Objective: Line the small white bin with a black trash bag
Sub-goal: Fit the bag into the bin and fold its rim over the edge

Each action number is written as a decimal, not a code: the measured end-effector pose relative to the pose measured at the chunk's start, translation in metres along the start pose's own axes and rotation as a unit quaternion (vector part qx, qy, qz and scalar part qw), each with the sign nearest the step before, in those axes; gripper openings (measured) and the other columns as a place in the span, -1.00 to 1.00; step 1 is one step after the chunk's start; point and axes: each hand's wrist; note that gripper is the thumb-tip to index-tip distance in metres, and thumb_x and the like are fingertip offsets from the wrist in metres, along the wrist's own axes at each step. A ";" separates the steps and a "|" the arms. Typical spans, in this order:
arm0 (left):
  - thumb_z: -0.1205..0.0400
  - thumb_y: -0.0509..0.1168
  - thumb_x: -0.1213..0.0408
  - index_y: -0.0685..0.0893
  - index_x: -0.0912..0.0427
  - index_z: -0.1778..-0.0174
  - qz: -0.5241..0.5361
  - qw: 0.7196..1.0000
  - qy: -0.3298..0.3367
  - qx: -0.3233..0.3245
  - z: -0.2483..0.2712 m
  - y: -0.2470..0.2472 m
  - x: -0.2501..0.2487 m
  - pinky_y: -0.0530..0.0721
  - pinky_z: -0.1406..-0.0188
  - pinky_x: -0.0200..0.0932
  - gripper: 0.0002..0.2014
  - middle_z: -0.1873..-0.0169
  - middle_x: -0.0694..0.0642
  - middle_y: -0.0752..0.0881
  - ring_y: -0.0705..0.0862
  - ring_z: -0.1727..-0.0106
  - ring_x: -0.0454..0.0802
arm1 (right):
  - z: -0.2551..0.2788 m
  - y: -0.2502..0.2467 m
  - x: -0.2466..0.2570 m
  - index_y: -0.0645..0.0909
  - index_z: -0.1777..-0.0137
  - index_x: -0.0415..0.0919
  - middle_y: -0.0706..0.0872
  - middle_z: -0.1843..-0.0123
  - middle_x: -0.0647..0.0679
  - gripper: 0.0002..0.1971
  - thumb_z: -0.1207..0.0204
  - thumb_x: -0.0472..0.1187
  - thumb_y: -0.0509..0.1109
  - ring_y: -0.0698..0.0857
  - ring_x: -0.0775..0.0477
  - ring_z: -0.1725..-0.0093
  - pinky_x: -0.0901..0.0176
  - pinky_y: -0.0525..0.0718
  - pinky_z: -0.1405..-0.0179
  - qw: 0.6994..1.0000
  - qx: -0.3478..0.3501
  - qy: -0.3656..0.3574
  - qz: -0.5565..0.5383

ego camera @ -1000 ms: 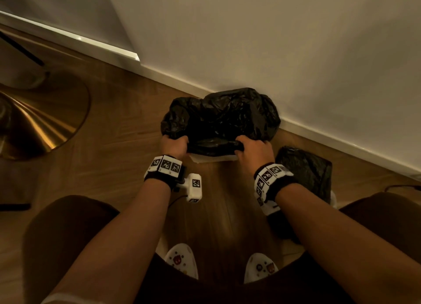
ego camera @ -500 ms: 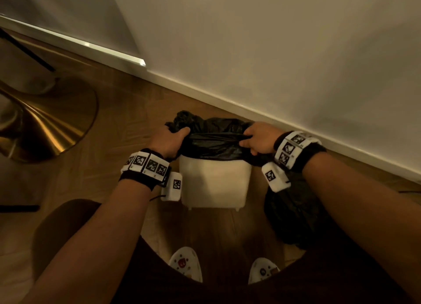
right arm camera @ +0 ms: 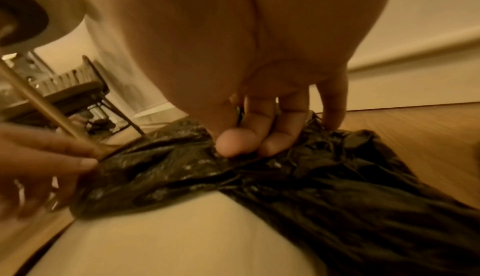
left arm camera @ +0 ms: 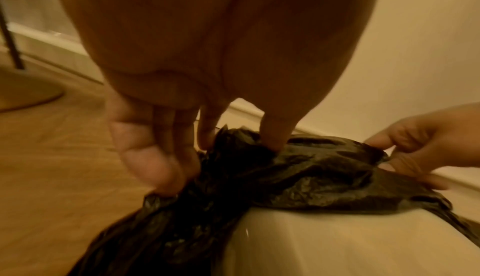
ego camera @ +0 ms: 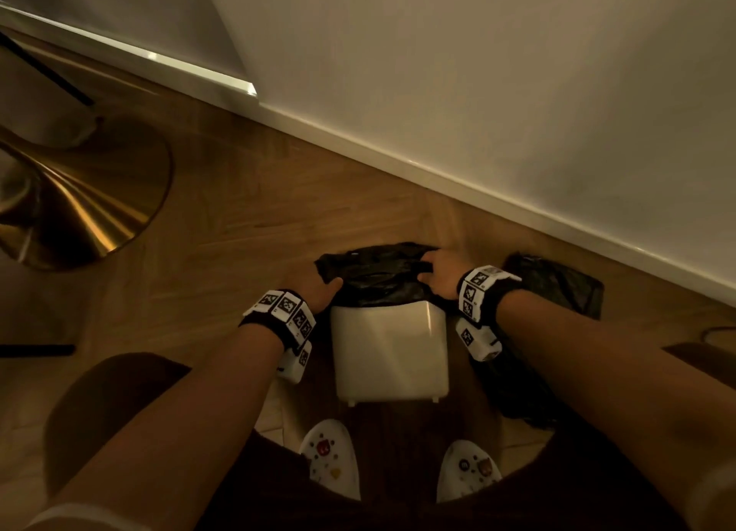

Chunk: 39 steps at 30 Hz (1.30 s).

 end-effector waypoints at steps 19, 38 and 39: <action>-0.60 0.21 0.47 0.43 0.00 -0.46 -0.031 0.986 0.162 -0.038 -0.014 0.023 -0.003 0.69 -0.07 0.07 -0.48 -0.03 0.14 0.68 0.66 0.00 0.11 | 0.009 0.027 -0.037 0.42 -0.46 -0.12 0.71 -0.22 -0.17 -0.60 -0.63 -0.18 0.25 0.71 -0.24 -0.10 0.02 0.60 -0.06 0.988 -0.079 -0.099 0.087; -0.57 0.28 0.38 0.45 0.05 -0.08 0.003 0.990 0.126 -0.068 -0.018 0.027 0.007 0.55 0.21 -0.07 -0.76 0.18 0.06 0.58 0.62 0.16 0.08 | -0.002 0.045 -0.035 0.56 -0.15 -0.23 0.67 -0.08 -0.21 -0.81 -0.60 -0.35 0.20 0.68 -0.27 0.10 0.08 0.44 0.23 0.973 -0.126 -0.122 0.153; -0.57 0.28 0.39 0.42 0.05 -0.14 0.012 0.990 0.122 -0.064 -0.018 0.026 0.007 0.57 0.20 -0.06 -0.71 0.18 0.05 0.58 0.61 0.17 0.07 | -0.001 0.045 -0.035 0.57 -0.14 -0.24 0.67 -0.07 -0.21 -0.81 -0.60 -0.34 0.20 0.68 -0.26 0.10 0.07 0.47 0.20 0.973 -0.122 -0.125 0.154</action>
Point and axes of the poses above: each hand's wrist, its own z-axis away from the middle knuckle, its own y-axis out of the palm, x = y × z
